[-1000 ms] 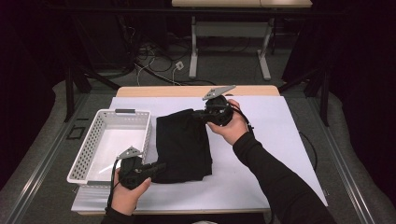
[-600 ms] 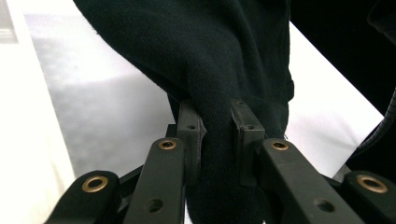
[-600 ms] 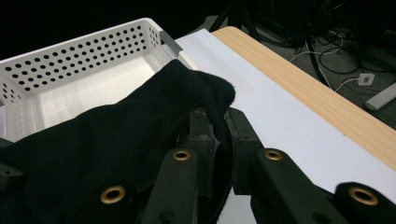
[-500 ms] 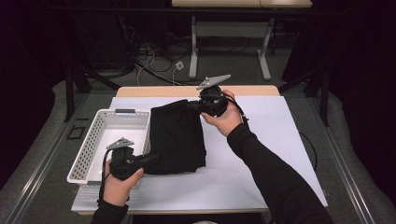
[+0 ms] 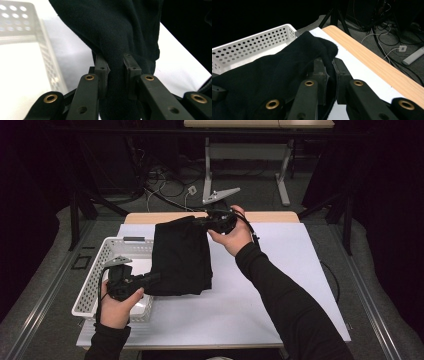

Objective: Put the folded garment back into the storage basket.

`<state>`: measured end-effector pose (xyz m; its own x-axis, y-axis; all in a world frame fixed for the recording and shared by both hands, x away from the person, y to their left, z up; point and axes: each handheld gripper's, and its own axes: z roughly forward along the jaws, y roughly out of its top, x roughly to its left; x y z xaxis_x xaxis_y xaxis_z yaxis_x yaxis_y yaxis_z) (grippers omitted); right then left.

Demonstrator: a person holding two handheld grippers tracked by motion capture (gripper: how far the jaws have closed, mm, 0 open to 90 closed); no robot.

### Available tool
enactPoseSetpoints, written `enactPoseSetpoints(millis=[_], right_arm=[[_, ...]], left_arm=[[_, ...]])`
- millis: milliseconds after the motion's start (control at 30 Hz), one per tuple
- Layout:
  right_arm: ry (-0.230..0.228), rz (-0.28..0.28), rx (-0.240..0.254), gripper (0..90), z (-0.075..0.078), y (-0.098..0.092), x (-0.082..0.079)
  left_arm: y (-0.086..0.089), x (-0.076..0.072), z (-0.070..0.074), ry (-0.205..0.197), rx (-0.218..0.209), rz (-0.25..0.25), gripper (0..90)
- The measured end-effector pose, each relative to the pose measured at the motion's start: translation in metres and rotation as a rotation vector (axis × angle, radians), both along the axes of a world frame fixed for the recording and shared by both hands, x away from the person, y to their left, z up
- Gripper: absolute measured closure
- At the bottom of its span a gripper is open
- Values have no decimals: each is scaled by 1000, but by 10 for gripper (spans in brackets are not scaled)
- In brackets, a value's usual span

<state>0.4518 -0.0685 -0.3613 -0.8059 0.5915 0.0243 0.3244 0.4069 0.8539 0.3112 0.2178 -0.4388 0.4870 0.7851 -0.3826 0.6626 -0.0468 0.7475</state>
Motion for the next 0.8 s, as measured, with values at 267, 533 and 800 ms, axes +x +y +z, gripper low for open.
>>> enactPoseSetpoints(millis=[267, 533, 800], right_arm=[[1, 13, 13, 832, 5, 21, 4], [2, 38, 14, 832, 6, 49, 4], [-10, 75, 23, 832, 11, 75, 0]], left_arm=[[22, -4, 5, -6, -12, 32, 773], [49, -12, 10, -9, -33, 74, 773], [73, -20, 12, -14, -44, 114, 773]])
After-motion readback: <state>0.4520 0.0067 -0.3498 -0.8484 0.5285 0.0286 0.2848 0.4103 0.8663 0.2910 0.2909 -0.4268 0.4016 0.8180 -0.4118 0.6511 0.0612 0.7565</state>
